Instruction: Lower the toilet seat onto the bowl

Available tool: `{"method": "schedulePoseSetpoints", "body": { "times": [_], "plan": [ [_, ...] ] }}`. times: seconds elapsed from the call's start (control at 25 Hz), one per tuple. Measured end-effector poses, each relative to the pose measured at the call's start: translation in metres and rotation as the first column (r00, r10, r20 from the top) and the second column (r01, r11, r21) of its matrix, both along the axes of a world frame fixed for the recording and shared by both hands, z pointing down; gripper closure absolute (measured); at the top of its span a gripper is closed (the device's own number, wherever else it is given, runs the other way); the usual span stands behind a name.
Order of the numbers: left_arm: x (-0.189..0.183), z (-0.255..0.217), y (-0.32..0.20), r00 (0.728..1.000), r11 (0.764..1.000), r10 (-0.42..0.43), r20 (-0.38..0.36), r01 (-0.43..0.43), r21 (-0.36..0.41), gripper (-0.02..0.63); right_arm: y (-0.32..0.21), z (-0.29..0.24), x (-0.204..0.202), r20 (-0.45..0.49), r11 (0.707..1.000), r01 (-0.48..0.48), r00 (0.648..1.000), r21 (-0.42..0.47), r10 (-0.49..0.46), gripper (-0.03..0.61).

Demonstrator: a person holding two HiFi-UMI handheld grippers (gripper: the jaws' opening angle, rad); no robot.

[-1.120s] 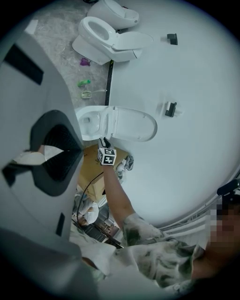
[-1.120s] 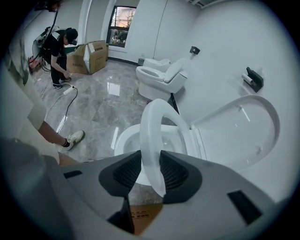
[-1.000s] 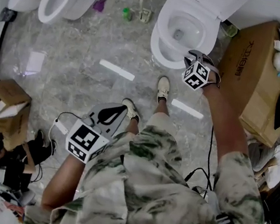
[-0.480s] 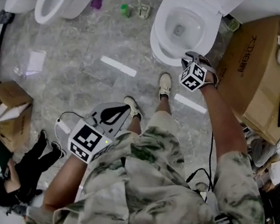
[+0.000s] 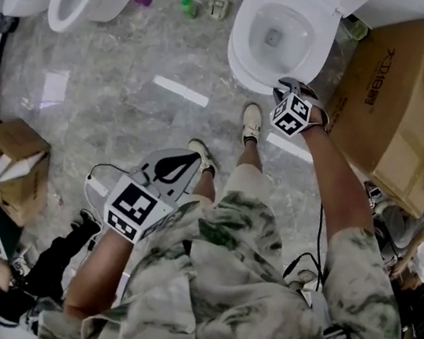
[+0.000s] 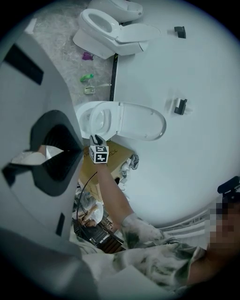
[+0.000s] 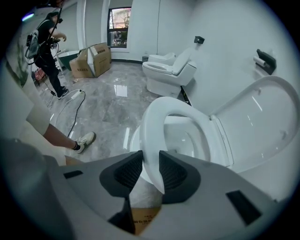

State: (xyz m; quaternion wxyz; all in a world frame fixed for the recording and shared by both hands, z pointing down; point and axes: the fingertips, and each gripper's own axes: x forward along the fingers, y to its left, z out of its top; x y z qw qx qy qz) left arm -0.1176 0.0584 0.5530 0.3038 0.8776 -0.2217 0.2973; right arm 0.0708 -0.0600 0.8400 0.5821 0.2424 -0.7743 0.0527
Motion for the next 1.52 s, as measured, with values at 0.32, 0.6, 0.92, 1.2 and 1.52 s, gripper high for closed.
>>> {"method": "schedulePoseSetpoints", "body": {
  "times": [0.32, 0.6, 0.92, 1.2, 1.52],
  "plan": [
    [0.017, 0.01, -0.015, 1.0, 1.0, 0.027, -0.011, -0.027, 0.002, 0.592, 0.005, 0.022, -0.004, 0.007, 1.0, 0.002, 1.0, -0.026, -0.002, 0.454],
    [0.035, 0.017, -0.031, 0.999, 0.999, 0.029, -0.029, -0.028, 0.016, 0.592, 0.009, 0.04, -0.004, 0.025, 0.999, -0.004, 1.0, -0.05, 0.005, 0.459],
    [0.057, 0.036, -0.048, 0.998, 0.999, 0.042, -0.041, -0.043, -0.004, 0.592, 0.012, 0.064, -0.004, 0.038, 0.997, 0.008, 0.999, -0.081, -0.004, 0.46],
    [0.068, 0.052, -0.061, 0.998, 0.998, 0.056, -0.031, -0.057, -0.016, 0.592, 0.013, 0.087, -0.004, 0.051, 0.993, 0.022, 0.999, -0.118, -0.016, 0.463],
    [0.084, 0.068, -0.078, 0.997, 0.997, 0.07, -0.021, -0.07, -0.027, 0.592, 0.015, 0.112, -0.003, 0.059, 0.987, 0.037, 0.998, -0.155, -0.028, 0.466]
  ]
}}
